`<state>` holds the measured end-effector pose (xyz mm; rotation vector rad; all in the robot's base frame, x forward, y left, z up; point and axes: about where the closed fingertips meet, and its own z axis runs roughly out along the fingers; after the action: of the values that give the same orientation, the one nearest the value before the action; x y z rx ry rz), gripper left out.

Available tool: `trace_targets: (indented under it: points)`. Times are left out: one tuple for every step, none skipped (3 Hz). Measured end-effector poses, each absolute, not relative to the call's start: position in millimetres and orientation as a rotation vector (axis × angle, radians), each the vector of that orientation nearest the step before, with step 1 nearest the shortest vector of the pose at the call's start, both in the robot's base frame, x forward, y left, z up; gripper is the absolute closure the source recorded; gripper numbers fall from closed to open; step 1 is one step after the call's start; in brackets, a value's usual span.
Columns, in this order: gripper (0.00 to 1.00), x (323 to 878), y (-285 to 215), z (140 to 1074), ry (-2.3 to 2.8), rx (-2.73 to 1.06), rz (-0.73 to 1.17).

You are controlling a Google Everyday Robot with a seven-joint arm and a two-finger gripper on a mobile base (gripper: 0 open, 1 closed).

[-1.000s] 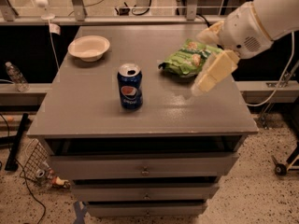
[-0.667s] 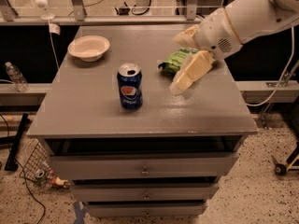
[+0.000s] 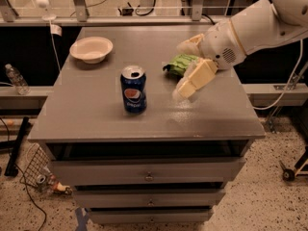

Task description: Move pepsi can near paper bowl

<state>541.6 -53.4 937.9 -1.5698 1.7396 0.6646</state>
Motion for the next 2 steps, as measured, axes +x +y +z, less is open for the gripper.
trace_targets:
  points:
    - [0.0, 540, -31, 928, 1.7, -1.514, 0.733]
    - [0.0, 543, -7, 924, 1.67, -1.488, 0.765]
